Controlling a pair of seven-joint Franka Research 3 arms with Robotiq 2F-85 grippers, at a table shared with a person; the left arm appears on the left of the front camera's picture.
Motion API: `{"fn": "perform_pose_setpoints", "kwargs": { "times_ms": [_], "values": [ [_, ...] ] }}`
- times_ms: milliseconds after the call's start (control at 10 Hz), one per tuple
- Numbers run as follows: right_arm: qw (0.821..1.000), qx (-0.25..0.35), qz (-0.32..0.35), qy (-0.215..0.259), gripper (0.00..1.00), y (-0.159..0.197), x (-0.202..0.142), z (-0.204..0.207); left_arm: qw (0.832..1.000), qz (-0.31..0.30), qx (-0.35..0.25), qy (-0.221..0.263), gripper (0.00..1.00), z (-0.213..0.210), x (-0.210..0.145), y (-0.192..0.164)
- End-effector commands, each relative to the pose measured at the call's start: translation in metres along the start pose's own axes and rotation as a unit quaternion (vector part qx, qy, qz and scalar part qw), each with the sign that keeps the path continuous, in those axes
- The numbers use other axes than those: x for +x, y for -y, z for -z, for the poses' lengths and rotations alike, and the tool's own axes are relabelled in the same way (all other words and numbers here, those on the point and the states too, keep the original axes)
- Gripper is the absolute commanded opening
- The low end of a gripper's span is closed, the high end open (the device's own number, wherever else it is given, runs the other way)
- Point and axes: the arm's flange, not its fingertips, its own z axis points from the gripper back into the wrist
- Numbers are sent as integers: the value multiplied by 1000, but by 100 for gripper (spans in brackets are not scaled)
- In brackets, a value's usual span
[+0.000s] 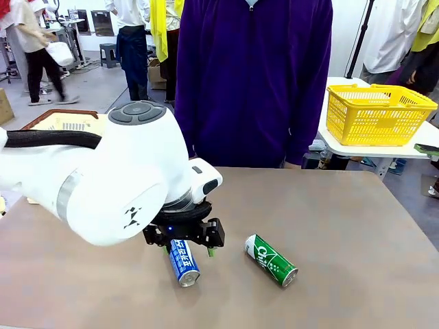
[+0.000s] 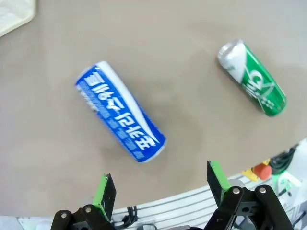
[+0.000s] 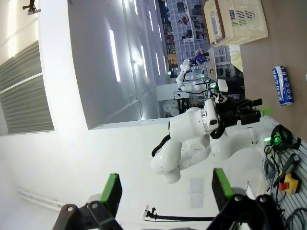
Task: Place the drinks into the Shopping basket.
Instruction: Pick up one drink and place it into the Shopping basket.
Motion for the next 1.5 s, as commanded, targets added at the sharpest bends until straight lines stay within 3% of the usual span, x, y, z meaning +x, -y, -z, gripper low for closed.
{"fn": "perform_pose_setpoints", "kwargs": {
  "times_ms": [0,200,300,600,700,1100,1400],
  "values": [
    [1000,-5,7,-6,100,-4,-2,-2,991,-128,45,8,100,-2,12,-7],
    [1000,-5,7,-6,100,-4,-2,-2,968,-246,52,20,100,11,21,-16],
    [1000,-5,7,-6,100,-4,-2,-2,963,-269,30,4,100,22,28,-22],
    [1000,-5,7,-6,100,-4,-2,-2,957,-282,23,-71,100,31,37,-25],
    [1000,-5,7,-6,100,-4,-2,-2,963,-267,29,-20,100,28,32,-36],
    [1000,-5,7,-6,100,-4,-2,-2,971,-231,13,-54,100,79,61,-36],
    [1000,-5,7,-6,100,-4,-2,-2,971,-231,30,-57,100,103,62,-42]
  ]
}}
